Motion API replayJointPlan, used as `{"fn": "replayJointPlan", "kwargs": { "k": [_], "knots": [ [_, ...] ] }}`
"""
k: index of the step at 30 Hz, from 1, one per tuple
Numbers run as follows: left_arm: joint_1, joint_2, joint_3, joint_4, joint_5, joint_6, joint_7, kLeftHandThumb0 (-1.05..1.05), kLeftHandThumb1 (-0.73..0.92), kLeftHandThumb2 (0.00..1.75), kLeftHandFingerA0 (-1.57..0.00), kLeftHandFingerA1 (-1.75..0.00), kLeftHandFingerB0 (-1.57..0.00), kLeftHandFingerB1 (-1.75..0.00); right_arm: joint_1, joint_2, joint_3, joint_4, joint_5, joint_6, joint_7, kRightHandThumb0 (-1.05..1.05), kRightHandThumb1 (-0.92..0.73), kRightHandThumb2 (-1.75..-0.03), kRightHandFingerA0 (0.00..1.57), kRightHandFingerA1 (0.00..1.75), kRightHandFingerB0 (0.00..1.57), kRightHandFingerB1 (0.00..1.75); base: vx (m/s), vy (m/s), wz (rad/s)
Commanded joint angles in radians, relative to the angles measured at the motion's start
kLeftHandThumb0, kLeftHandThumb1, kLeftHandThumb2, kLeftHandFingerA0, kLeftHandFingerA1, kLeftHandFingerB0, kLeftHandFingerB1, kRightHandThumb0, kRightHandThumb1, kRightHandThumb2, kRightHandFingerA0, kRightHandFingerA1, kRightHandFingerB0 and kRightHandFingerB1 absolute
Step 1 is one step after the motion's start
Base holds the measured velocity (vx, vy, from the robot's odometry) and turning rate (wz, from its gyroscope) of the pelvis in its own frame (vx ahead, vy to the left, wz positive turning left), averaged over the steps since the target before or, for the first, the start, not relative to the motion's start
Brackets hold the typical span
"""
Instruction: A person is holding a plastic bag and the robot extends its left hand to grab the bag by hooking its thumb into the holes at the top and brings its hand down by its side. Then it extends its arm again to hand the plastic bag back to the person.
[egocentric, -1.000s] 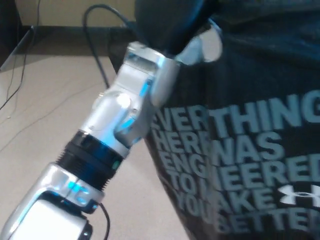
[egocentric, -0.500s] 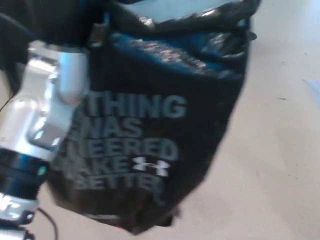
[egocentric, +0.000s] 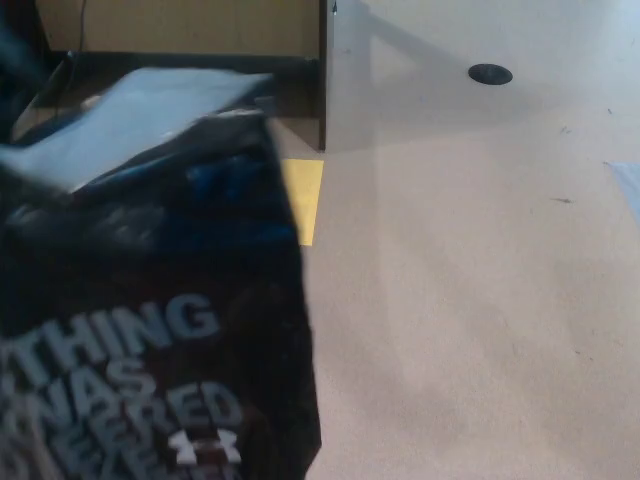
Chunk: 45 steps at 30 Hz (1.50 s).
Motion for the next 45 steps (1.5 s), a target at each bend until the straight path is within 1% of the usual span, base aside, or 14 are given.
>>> {"fn": "replayJointPlan", "kwargs": {
  "k": [1, 10, 12, 13, 17, 18, 21, 22, 24, 25, 27, 28, 35, 45],
  "knots": [
    [0.095, 0.029, 0.083, 0.096, -0.081, -0.145, 0.113, -0.01, 0.69, 0.86, -0.87, -1.72, -0.73, -1.50, -0.014, -0.018, -0.012, 0.005, 0.012, 0.010, 0.005, -0.35, -0.68, -0.61, 0.70, 0.61, 0.53, 0.39, 0.00, 0.000, 0.00],
    [0.219, 0.046, 0.095, 0.372, -0.026, -0.340, 0.333, 0.00, 0.72, 0.74, -0.86, -1.67, -0.72, -1.43, -0.059, -0.022, -0.019, 0.009, 0.013, 0.020, -0.003, -0.36, -0.67, -0.60, 0.70, 0.64, 0.57, 0.40, 0.00, 0.000, 0.00],
    [0.284, 0.012, 0.094, 0.321, -0.010, -0.353, 0.362, 0.14, 0.51, 1.05, -1.23, -1.35, -0.98, -1.15, -0.069, -0.024, -0.025, 0.006, 0.022, 0.026, 0.014, -0.36, -0.68, -0.61, 0.69, 0.57, 0.53, 0.40, 0.00, 0.000, 0.00],
    [0.289, 0.001, 0.089, 0.307, -0.003, -0.362, 0.379, 0.01, 0.67, 0.88, -0.95, -1.66, -0.85, -1.31, -0.086, -0.028, -0.028, 0.008, 0.025, 0.028, 0.020, -0.36, -0.68, -0.61, 0.70, 0.54, 0.54, 0.40, 0.00, 0.000, 0.00],
    [0.325, -0.031, 0.079, 0.274, 0.008, -0.398, 0.410, -0.03, 0.69, 0.79, -0.97, -1.66, -0.87, -1.32, -0.114, -0.035, -0.027, 0.010, 0.016, 0.040, 0.013, -0.36, -0.68, -0.61, 0.70, 0.53, 0.55, 0.40, 0.00, 0.000, 0.00],
    [0.363, -0.046, 0.067, 0.242, 0.054, -0.397, 0.453, -0.04, 0.54, 1.01, -1.27, -1.40, -0.93, -1.16, -0.122, -0.040, -0.031, 0.004, 0.018, 0.044, 0.019, -0.36, -0.69, -0.61, 0.69, 0.52, 0.55, 0.40, 0.00, 0.000, 0.00],
    [0.379, -0.047, 0.055, 0.239, 0.082, -0.404, 0.488, -0.01, 0.56, 0.97, -0.98, -1.67, -0.87, -1.30, -0.141, -0.042, -0.034, 0.004, 0.019, 0.048, 0.022, -0.36, -0.69, -0.61, 0.70, 0.54, 0.55, 0.40, 0.00, 0.000, 0.00],
    [0.391, -0.056, 0.053, 0.232, 0.083, -0.399, 0.489, -0.11, 0.55, 0.99, -1.27, -1.39, -0.95, -1.16, -0.146, -0.044, -0.035, 0.003, 0.020, 0.050, 0.026, -0.36, -0.69, -0.61, 0.69, 0.50, 0.54, 0.40, 0.00, 0.000, 0.00],
    [0.401, -0.053, 0.047, 0.262, 0.077, -0.420, 0.498, -0.07, 0.72, 0.72, -0.95, -1.69, -0.82, -1.40, -0.152, -0.047, -0.040, 0.006, 0.022, 0.051, 0.029, -0.36, -0.69, -0.61, 0.71, 0.55, 0.55, 0.40, 0.00, 0.000, 0.00],
    [0.388, -0.041, 0.040, 0.293, 0.082, -0.429, 0.510, 0.00, 0.54, 0.99, -1.26, -1.41, -0.95, -1.20, -0.162, -0.051, -0.038, 0.005, 0.018, 0.057, 0.028, -0.37, -0.70, -0.61, 0.71, 0.54, 0.55, 0.40, 0.00, 0.000, 0.00],
    [0.363, -0.028, 0.029, 0.328, 0.089, -0.426, 0.525, 0.02, 0.54, 1.00, -1.26, -1.42, -0.95, -1.21, -0.176, -0.056, -0.040, 0.004, 0.017, 0.058, 0.029, -0.37, -0.70, -0.61, 0.71, 0.55, 0.55, 0.40, 0.00, 0.000, 0.00],
    [0.344, -0.020, 0.021, 0.353, 0.090, -0.408, 0.522, 0.00, 0.67, 0.83, -0.92, -1.72, -0.77, -1.42, -0.188, -0.059, -0.047, 0.009, 0.022, 0.062, 0.032, -0.37, -0.69, -0.61, 0.70, 0.51, 0.55, 0.40, 0.00, 0.000, 0.00],
    [0.207, 0.030, -0.029, 0.559, 0.060, -0.408, 0.534, -0.06, 0.57, 0.92, -1.25, -1.44, -0.89, -1.20, -0.244, -0.059, -0.058, 0.018, 0.024, 0.090, 0.030, -0.36, -0.69, -0.61, 0.71, 0.54, 0.56, 0.40, 0.00, 0.000, 0.00],
    [0.049, 0.053, -0.130, 0.738, 0.067, -0.406, 0.590, -0.07, 0.72, 0.70, -0.89, -1.65, -0.75, -1.31, -0.306, -0.060, -0.075, 0.033, 0.026, 0.107, 0.028, -0.37, -0.69, -0.61, 0.74, 0.57, 0.56, 0.40, 0.00, 0.000, 0.00]
  ]
}}
